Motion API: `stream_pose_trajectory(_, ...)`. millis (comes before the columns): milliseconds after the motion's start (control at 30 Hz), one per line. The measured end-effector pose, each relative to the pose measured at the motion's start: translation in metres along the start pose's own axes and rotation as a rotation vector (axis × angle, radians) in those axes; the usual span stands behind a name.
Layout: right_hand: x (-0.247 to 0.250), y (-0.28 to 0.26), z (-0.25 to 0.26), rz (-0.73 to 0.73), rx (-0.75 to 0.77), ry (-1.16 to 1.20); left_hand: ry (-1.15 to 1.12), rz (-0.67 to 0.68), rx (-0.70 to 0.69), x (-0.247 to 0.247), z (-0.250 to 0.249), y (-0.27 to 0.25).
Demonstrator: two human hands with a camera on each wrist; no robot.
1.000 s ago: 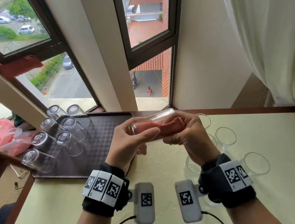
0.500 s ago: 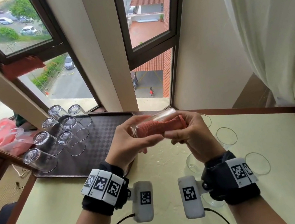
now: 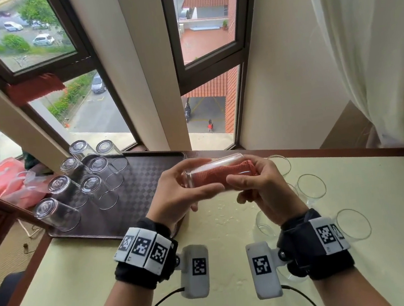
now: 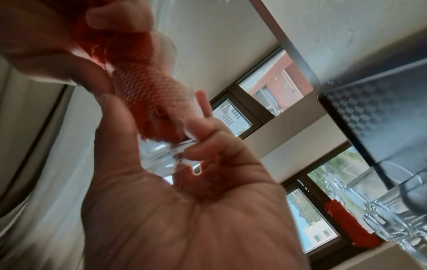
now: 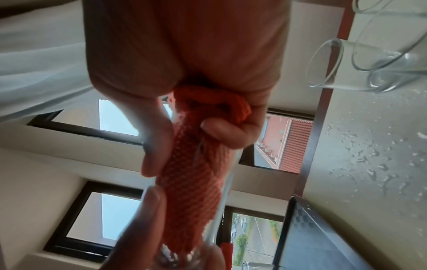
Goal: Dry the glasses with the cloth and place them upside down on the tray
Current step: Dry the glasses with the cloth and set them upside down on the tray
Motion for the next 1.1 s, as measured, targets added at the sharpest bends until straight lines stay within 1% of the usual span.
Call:
stream_pose_trajectory(67, 0.005, 0.001, -0.001, 0.007, -0.043, -0.026, 0.088, 0.037, -0.029, -0.002, -0.002, -0.002)
stream_pose_trajectory(133, 0.007, 0.002, 0.001, -0.003, -0.048, -0.038, 0.061, 0.037, -0.008, -0.004, 0.001, -0.004)
stream_pose_trajectory(233, 0.004, -0.001, 0.002, -0.006, 0.028, 0.035, -0.091, 0.006, 0.130, -0.008, 0.005, -0.008)
stream_pose_trajectory(300, 0.002, -0.005, 0.005, -0.011, 0.091, 0.087, -0.136, 0.009, 0.154, -0.009, 0.005, -0.009)
stream_pose_trajectory(333, 0.001, -0.005, 0.005, -0.016, 0.101, 0.097, -0.129, 0.005, 0.134, -0.008, 0.002, -0.008)
stream_pose_trajectory(400, 0.001, -0.006, 0.005, -0.016, 0.089, 0.062, -0.077, 0.008, 0.052, -0.008, -0.005, -0.007)
stream_pose_trajectory(500, 0.002, -0.005, 0.005, 0.036, -0.013, 0.002, 0.074, 0.078, -0.096, -0.009, -0.013, -0.007)
stream_pose_trajectory(567, 0.005, -0.004, 0.004, 0.023, -0.042, -0.005, 0.097, 0.094, -0.125, -0.012, -0.011, -0.008)
stream_pose_trajectory(600, 0.005, -0.003, 0.007, 0.015, -0.038, -0.011, 0.083, 0.080, -0.099, -0.012, -0.008, -0.008)
stream_pose_trajectory(700, 0.004, -0.002, 0.013, -0.024, 0.056, 0.019, -0.029, 0.040, 0.086, -0.014, 0.000, -0.009)
stream_pose_trajectory(733, 0.004, -0.002, 0.015, -0.054, 0.080, 0.026, -0.072, 0.032, 0.121, -0.014, 0.002, -0.008)
stream_pose_trajectory(767, 0.001, -0.003, 0.016, -0.074, 0.103, 0.026, -0.099, 0.014, 0.115, -0.012, 0.002, -0.008)
stream_pose_trajectory(800, 0.001, -0.003, 0.017, -0.091, 0.118, 0.021, -0.108, -0.010, 0.079, -0.010, 0.000, -0.007)
stream_pose_trajectory(867, -0.001, -0.005, 0.019, -0.078, 0.138, -0.022, -0.091, -0.035, -0.034, -0.007, -0.007, -0.009)
stream_pose_trajectory(933, -0.004, -0.004, 0.020, -0.030, 0.103, -0.061, -0.012, -0.016, -0.144, -0.006, -0.010, -0.011)
stream_pose_trajectory(1000, -0.002, -0.003, 0.018, -0.033, 0.049, -0.071, 0.062, 0.005, -0.206, -0.007, -0.008, -0.013)
stream_pose_trajectory(1033, 0.000, -0.003, 0.019, -0.057, 0.044, -0.057, 0.056, 0.007, -0.209, -0.009, -0.006, -0.013)
stream_pose_trajectory(1067, 0.001, -0.003, 0.020, -0.079, 0.053, -0.030, 0.012, 0.007, -0.183, -0.010, -0.002, -0.012)
stream_pose_trajectory(1100, 0.001, -0.003, 0.020, -0.095, 0.071, 0.004, -0.063, 0.002, -0.126, -0.012, 0.001, -0.011)
Point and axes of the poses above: each hand's wrist, its own y-axis towards the middle knuckle, its own x-axis out of the back of the hand, z = x × y, the point moved 5 cm from there along y, towards the middle knuckle, and after that the axes turned 8 degrees about -y, right-handed, at the moved point
